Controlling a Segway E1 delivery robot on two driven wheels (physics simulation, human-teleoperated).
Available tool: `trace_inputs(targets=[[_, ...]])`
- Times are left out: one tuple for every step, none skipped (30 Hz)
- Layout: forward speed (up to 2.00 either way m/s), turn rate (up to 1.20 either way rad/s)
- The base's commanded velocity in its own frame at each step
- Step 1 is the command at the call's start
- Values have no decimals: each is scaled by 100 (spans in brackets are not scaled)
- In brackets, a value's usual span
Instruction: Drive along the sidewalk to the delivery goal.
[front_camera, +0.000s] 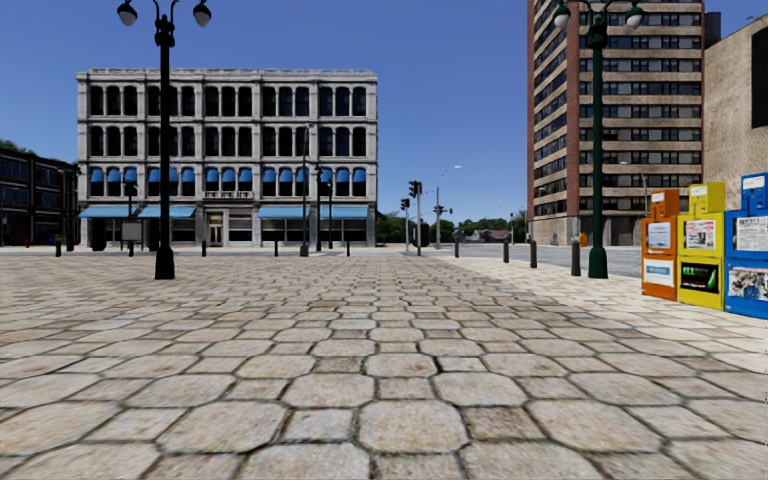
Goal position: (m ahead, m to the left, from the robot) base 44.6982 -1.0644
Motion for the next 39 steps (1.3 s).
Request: trace_inputs(targets=[[200, 0], [200, 0], [200, 0], [200, 0], [200, 0], [200, 0], [200, 0], [200, 0], [200, 0], [200, 0], [200, 0], [200, 0], [200, 0], [200, 0], [200, 0], [200, 0], [200, 0], [200, 0], [200, 0], [200, 0], [200, 0], [200, 0], [200, 0], [200, 0], [200, 0], [200, 0], [200, 0], [200, 0], [200, 0], [200, 0], [200, 0], [200, 0], [200, 0], [200, 0], [200, 0], [200, 0], [200, 0], [200, 0], [200, 0]])
